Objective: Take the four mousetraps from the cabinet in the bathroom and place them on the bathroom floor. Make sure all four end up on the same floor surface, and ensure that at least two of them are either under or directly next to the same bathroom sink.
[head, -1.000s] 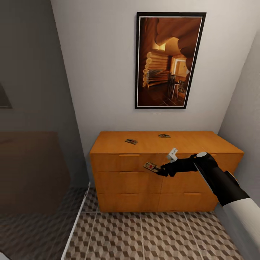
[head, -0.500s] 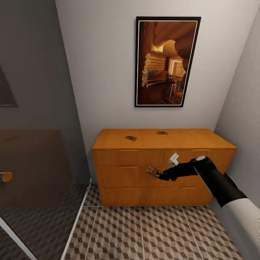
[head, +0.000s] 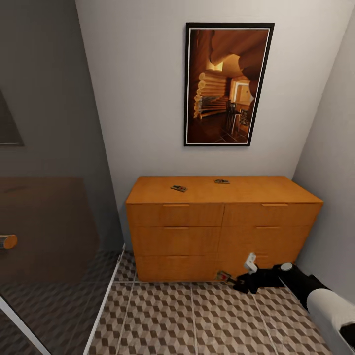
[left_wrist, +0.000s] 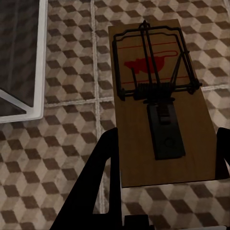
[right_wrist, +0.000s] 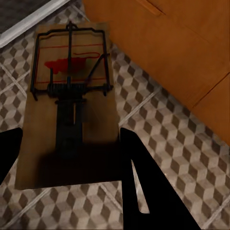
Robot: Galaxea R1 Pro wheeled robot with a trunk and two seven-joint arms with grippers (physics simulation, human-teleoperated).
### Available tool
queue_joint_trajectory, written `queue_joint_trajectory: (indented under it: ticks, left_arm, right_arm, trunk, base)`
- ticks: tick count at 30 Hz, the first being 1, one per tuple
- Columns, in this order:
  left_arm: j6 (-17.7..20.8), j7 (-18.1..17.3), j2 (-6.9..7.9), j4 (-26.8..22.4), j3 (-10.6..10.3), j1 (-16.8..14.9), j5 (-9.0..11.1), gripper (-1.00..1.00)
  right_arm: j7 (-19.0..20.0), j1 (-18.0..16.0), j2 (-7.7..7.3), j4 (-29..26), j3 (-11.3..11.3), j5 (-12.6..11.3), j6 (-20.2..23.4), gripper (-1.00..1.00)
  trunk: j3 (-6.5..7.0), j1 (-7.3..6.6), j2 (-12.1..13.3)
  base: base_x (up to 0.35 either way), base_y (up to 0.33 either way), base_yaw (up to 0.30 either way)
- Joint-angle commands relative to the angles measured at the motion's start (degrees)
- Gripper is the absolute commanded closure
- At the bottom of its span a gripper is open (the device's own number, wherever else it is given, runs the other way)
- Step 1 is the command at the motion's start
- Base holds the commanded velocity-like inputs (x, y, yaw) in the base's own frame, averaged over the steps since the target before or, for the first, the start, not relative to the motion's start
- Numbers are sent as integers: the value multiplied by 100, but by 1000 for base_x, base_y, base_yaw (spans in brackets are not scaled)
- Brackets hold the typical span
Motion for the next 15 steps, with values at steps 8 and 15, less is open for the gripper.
queue_joint_trajectory:
  ticks: [8, 15]
  left_arm:
    - [-32, 52, -2, 22, -50, -9, -11, 100]
    - [-31, 52, -2, 23, -50, -9, -11, 100]
  right_arm:
    - [-834, 364, 322, 1404, -27, 40, -1893, 100]
    - [-1347, 1393, 503, 1474, -30, 31, -2658, 100]
  trunk:
    - [-6, 0, -4]
    - [-6, 0, -4]
  base:
    - [0, 0, 0]
    - [0, 0, 0]
